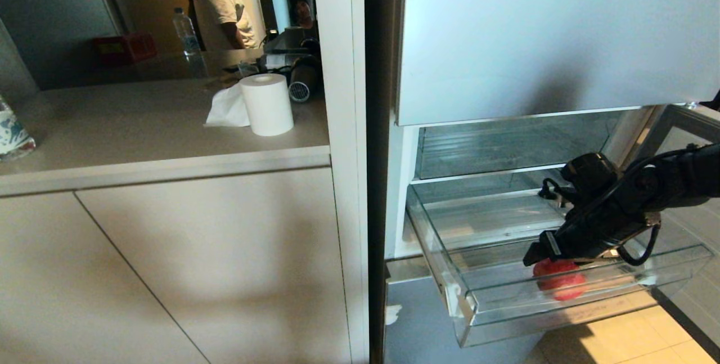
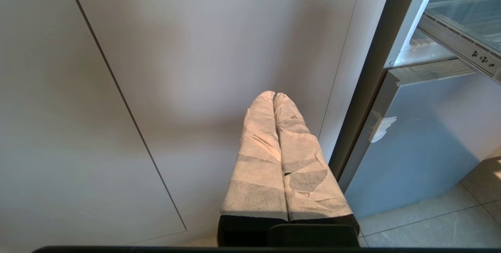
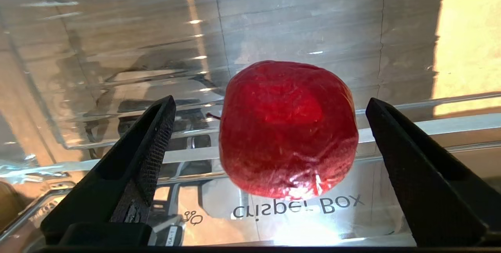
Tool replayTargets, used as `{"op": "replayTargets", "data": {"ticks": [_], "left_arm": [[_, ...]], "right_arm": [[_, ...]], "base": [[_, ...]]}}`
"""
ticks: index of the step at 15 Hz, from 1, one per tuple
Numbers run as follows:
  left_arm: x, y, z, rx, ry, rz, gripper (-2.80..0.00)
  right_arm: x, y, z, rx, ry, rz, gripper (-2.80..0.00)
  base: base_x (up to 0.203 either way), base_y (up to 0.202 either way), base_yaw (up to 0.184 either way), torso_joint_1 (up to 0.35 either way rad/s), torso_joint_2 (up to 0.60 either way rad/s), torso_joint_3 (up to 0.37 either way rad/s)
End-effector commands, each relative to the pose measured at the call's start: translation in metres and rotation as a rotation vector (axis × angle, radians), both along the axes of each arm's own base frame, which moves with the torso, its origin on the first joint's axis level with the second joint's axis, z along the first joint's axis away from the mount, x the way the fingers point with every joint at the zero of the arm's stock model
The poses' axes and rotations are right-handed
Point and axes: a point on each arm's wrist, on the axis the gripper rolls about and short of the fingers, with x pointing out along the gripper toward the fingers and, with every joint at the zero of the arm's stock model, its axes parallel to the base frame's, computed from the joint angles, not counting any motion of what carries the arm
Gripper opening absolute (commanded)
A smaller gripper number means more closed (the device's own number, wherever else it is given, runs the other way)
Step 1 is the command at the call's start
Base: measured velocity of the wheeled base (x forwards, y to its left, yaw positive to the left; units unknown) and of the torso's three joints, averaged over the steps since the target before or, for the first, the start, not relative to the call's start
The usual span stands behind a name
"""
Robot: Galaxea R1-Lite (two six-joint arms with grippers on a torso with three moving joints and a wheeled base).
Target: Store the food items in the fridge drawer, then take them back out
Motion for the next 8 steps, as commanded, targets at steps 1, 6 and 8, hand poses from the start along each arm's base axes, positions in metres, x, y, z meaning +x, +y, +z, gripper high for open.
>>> {"op": "replayTargets", "data": {"ticks": [1,6,8], "left_arm": [[0.0002,0.0,-0.0004,0.0,0.002,0.0,-2.8],[0.0002,0.0,-0.0004,0.0,0.002,0.0,-2.8],[0.0002,0.0,-0.0004,0.0,0.002,0.0,-2.8]], "right_arm": [[0.0066,0.0004,-0.0091,-0.004,0.038,-0.001,0.0],[0.0088,-0.0001,-0.0118,-0.011,0.091,0.003,0.0],[0.0079,-0.0007,-0.0143,-0.021,0.119,0.024,-2.8]], "base": [[0.0,0.0,0.0,0.0,0.0,0.0],[0.0,0.0,0.0,0.0,0.0,0.0],[0.0,0.0,0.0,0.0,0.0,0.0]]}}
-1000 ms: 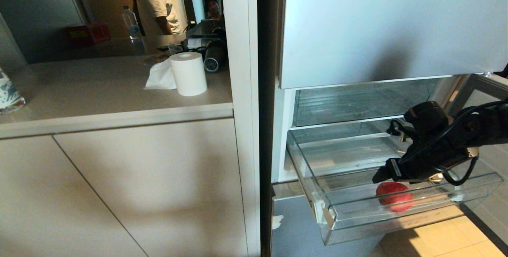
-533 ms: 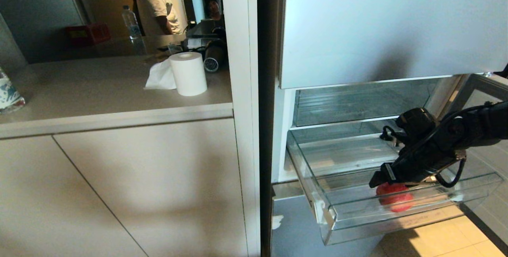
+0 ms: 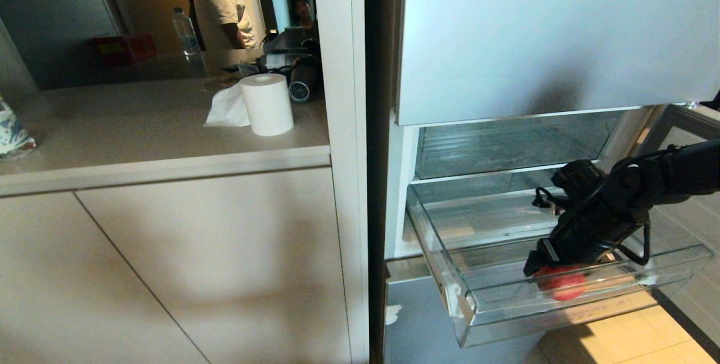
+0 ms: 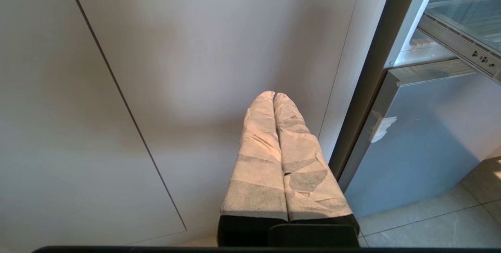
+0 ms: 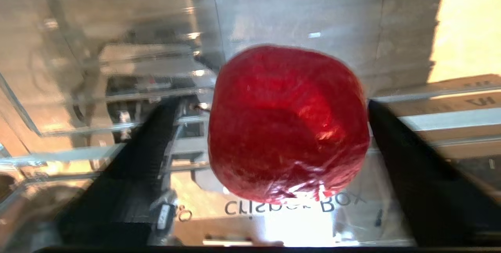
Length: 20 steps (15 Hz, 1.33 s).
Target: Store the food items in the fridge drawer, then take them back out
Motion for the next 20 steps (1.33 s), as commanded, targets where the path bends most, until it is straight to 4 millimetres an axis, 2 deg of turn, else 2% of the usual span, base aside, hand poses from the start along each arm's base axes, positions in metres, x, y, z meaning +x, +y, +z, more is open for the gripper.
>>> {"op": "replayTargets", "data": {"ticks": [1,6,11,15,17,20], "left_arm": [[0.0,0.0,0.0,0.0,0.002,0.0,-2.8],[0.0,0.0,0.0,0.0,0.002,0.0,-2.8],[0.0,0.0,0.0,0.0,0.002,0.0,-2.8],[0.0,0.0,0.0,0.0,0.002,0.0,-2.8],[0.0,0.0,0.0,0.0,0.002,0.0,-2.8],[0.0,0.0,0.0,0.0,0.002,0.0,-2.8]], "right_arm": [[0.001,0.0,-0.003,-0.002,0.02,0.003,-2.8],[0.003,-0.002,0.002,0.009,0.0,-0.011,-2.8],[-0.006,0.0,0.032,0.037,-0.102,-0.013,-2.8],[-0.018,-0.001,0.063,0.073,-0.248,-0.052,-2.8],[-0.029,0.0,0.078,0.078,-0.302,-0.052,-2.8],[-0.068,-0.002,0.114,0.084,-0.407,-0.046,-2.8]], "base": [[0.0,0.0,0.0,0.0,0.0,0.0],[0.0,0.0,0.0,0.0,0.0,0.0],[0.0,0.0,0.0,0.0,0.0,0.0],[0.0,0.0,0.0,0.0,0.0,0.0],[0.0,0.0,0.0,0.0,0.0,0.0],[0.0,0.0,0.0,0.0,0.0,0.0]]}}
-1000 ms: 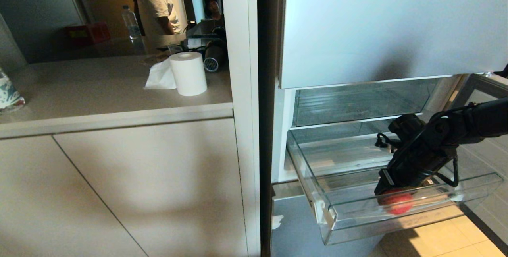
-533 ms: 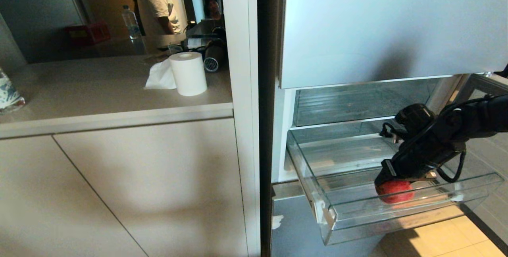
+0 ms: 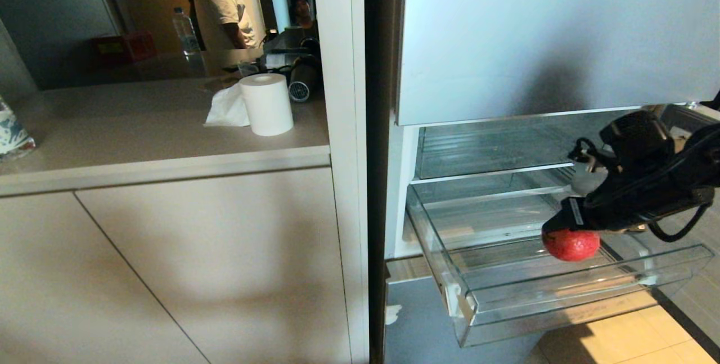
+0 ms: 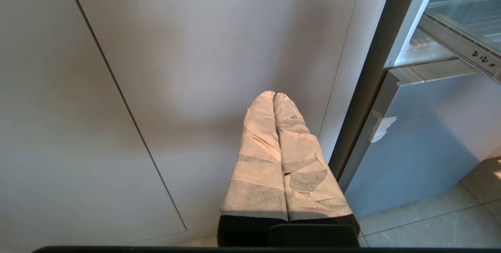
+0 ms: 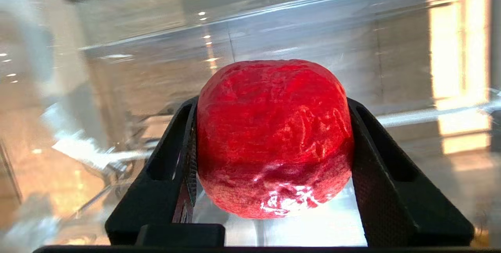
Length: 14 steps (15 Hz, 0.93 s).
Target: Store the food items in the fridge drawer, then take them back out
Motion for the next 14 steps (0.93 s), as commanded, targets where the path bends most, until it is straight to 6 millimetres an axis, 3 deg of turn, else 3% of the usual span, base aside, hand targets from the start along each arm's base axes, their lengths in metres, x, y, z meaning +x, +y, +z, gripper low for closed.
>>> {"op": "replayTargets", "data": {"ticks": [1,4,8,11,14], "left_arm": [[0.0,0.0,0.0,0.0,0.002,0.0,-2.8],[0.0,0.0,0.0,0.0,0.002,0.0,-2.8],[0.0,0.0,0.0,0.0,0.002,0.0,-2.8],[0.0,0.0,0.0,0.0,0.002,0.0,-2.8],[0.0,0.0,0.0,0.0,0.002,0.0,-2.8]], "right_arm": [[-0.043,-0.001,0.04,0.003,-0.125,0.004,-2.8],[-0.094,-0.003,0.059,-0.001,-0.207,0.01,-2.8],[-0.19,-0.008,0.071,0.005,-0.433,0.004,-2.8],[-0.262,-0.012,0.051,-0.004,-0.725,-0.021,-2.8],[-0.315,-0.014,0.002,-0.025,-0.936,-0.042,-2.8]], "base": [[0.0,0.0,0.0,0.0,0.0,0.0],[0.0,0.0,0.0,0.0,0.0,0.0],[0.0,0.0,0.0,0.0,0.0,0.0],[0.0,0.0,0.0,0.0,0.0,0.0],[0.0,0.0,0.0,0.0,0.0,0.0]]}}
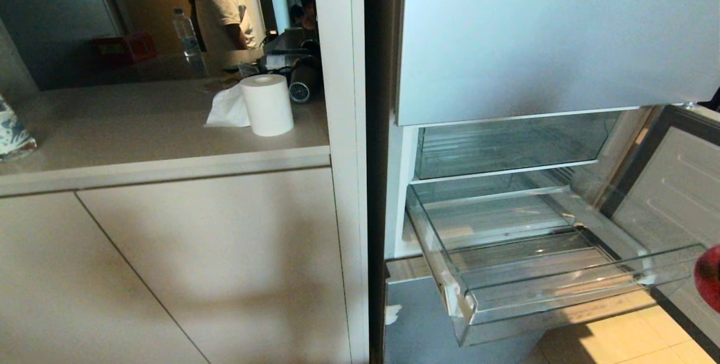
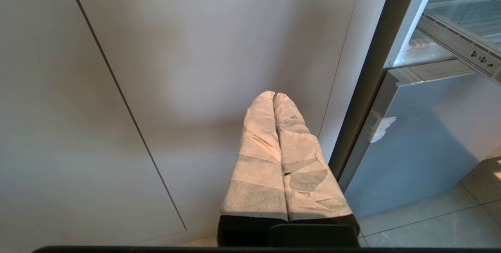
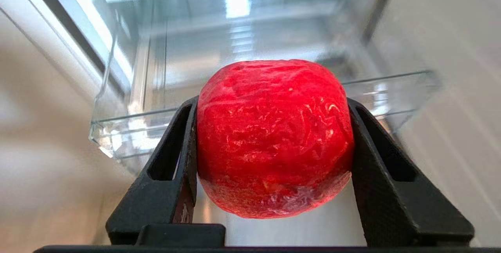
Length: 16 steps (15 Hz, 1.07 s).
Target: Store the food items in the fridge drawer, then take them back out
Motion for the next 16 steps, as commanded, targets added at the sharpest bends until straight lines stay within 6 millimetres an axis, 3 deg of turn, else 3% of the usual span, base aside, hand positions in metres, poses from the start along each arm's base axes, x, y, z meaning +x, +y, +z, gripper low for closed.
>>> {"op": "replayTargets", "data": {"ticks": [1,4,5,8,16], "left_arm": [[0.0,0.0,0.0,0.0,0.002,0.0,-2.8],[0.0,0.0,0.0,0.0,0.002,0.0,-2.8],[0.0,0.0,0.0,0.0,0.002,0.0,-2.8],[0.0,0.0,0.0,0.0,0.002,0.0,-2.8],[0.0,0.0,0.0,0.0,0.002,0.0,-2.8]], "right_arm": [[-0.054,-0.002,-0.047,-0.002,-0.207,-0.011,-2.8],[-0.06,-0.002,-0.115,-0.063,-0.151,-0.013,-2.8],[-0.066,-0.002,-0.129,-0.083,-0.159,-0.013,-2.8],[-0.074,-0.002,-0.139,-0.064,-0.197,-0.03,-2.8],[-0.074,-0.002,-0.14,-0.053,-0.181,-0.036,-2.8]], "base": [[0.0,0.0,0.0,0.0,0.0,0.0],[0.0,0.0,0.0,0.0,0.0,0.0],[0.0,0.0,0.0,0.0,0.0,0.0],[0.0,0.0,0.0,0.0,0.0,0.0],[0.0,0.0,0.0,0.0,0.0,0.0]]}}
